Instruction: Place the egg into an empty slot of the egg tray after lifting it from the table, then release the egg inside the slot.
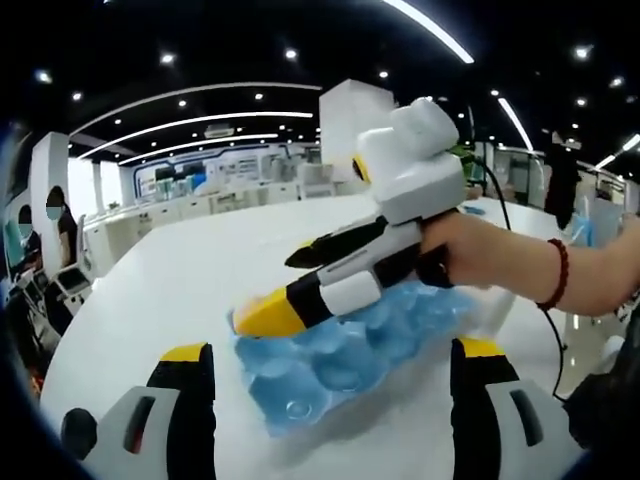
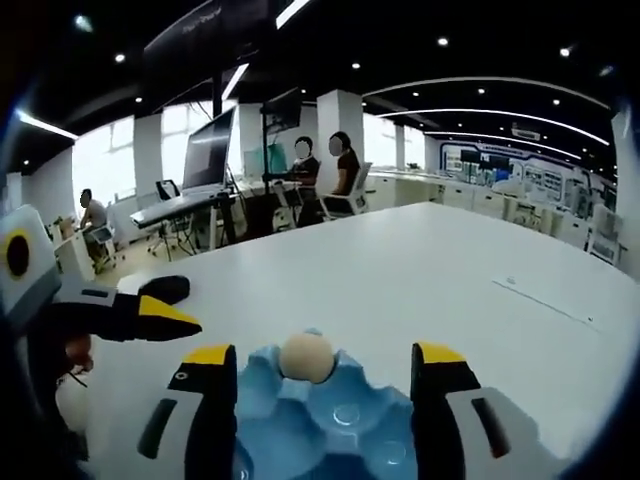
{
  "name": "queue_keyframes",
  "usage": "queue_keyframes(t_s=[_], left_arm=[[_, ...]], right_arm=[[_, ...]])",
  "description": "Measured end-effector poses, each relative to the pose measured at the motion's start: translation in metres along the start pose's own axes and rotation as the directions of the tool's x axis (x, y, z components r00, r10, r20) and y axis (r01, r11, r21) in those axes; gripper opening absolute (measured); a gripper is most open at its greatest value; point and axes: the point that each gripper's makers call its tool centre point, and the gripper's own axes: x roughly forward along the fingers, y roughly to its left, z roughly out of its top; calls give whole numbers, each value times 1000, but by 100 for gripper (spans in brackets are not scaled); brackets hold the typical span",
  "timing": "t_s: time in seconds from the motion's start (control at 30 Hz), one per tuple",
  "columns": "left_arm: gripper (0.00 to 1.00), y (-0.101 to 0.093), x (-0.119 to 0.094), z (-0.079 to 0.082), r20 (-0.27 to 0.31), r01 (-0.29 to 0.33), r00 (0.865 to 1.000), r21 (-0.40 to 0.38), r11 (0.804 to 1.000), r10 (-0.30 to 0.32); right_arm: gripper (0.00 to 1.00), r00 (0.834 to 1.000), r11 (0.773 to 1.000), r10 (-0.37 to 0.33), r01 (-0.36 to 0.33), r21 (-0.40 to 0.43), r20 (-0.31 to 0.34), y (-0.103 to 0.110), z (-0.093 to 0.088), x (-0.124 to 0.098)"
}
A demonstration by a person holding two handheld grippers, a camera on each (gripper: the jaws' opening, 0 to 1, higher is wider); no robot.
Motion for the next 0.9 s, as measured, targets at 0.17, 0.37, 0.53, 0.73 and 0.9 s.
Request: queue_keyframes(t_s=[0.17,0.37,0.53,0.73,0.9], left_arm=[[100,12,1,2,12,-1,1000,-1,1000,1],[100,14,1,6,36,2,999,-4,1000,-2],[100,12,1,6,31,-1,1000,6,1000,1],[100,14,-1,11,59,-11,998,11,1000,10],[100,-6,-8,11,61,-13,998,8,1000,13]], right_arm=[[74,1000,1000,-14,14,6,-15,-3,-5,-5],[74,999,999,-38,38,3,-7,-8,-4,-15],[74,999,999,-49,50,4,-6,-12,-6,-20],[74,996,996,-87,87,-7,0,-21,-9,-31],[74,995,995,-99,99,-1,-2,-24,-13,-42]])
